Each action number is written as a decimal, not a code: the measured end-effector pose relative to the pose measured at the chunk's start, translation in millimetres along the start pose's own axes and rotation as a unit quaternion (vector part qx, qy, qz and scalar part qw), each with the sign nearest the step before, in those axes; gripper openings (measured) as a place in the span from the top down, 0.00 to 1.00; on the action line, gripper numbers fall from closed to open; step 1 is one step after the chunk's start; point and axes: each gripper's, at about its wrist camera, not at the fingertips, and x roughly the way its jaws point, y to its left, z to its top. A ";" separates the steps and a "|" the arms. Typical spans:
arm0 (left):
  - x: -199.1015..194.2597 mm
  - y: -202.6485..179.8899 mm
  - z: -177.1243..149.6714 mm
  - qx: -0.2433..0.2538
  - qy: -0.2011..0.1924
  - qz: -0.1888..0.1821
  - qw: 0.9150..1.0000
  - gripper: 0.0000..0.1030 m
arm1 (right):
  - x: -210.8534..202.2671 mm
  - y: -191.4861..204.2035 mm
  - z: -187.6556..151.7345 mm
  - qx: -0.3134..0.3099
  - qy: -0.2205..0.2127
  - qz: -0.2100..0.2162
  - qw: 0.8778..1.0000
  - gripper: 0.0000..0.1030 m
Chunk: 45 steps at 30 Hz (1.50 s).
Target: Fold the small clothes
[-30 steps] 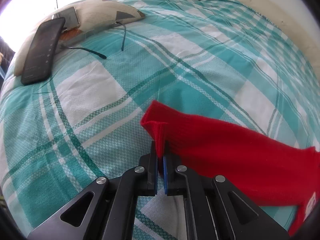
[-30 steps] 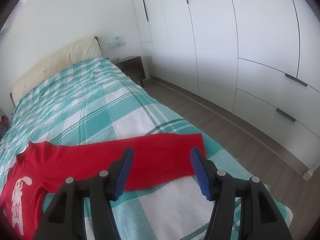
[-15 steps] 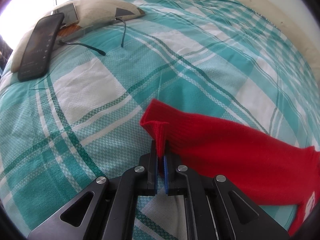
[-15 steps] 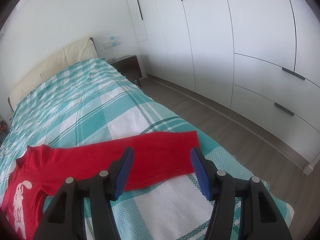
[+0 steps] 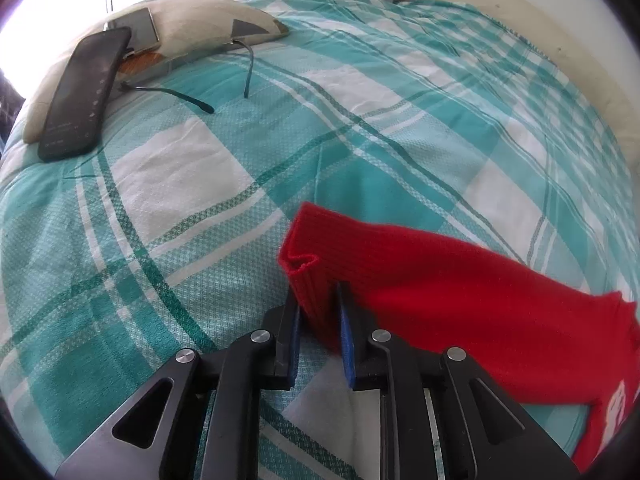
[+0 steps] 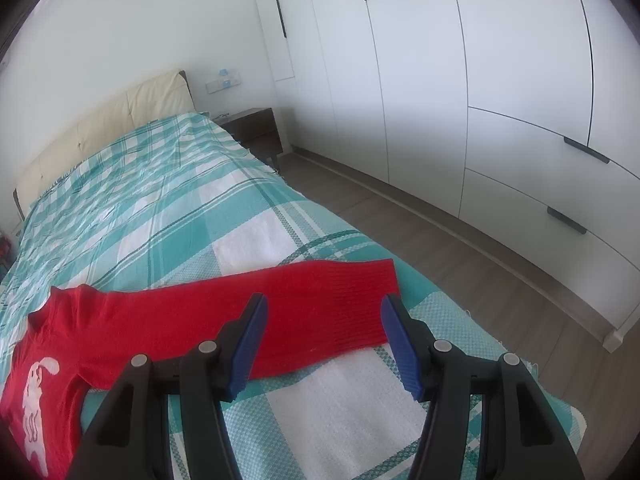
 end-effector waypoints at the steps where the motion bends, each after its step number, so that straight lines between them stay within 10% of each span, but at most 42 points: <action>1: -1.6 -0.6 -0.3 0.002 -0.001 0.002 1.000 0.73 | 0.0 0.1 0.0 0.000 0.000 0.000 1.000 0.43; 5: -13.2 -3.6 -1.8 0.010 -0.017 0.014 1.000 0.27 | -0.3 -0.3 -0.3 0.000 -0.002 0.000 1.000 0.43; 7: -17.7 -3.1 -1.8 0.010 -0.026 0.023 0.999 0.20 | -0.3 -0.8 -0.6 0.001 -0.002 -0.001 1.000 0.43; 19: -49.1 16.4 4.8 -0.042 -0.106 0.080 0.990 0.17 | -0.8 -3.2 -0.2 0.011 -0.003 0.001 1.000 0.40; 36: -82.2 -50.9 -12.2 0.123 -0.228 0.122 0.958 0.06 | -2.8 3.1 -0.9 -0.008 -0.007 -0.002 1.000 0.37; 45: -80.4 -48.7 -11.4 0.115 -0.221 0.126 0.960 0.06 | -4.3 1.7 -0.4 -0.002 -0.008 0.001 1.000 0.37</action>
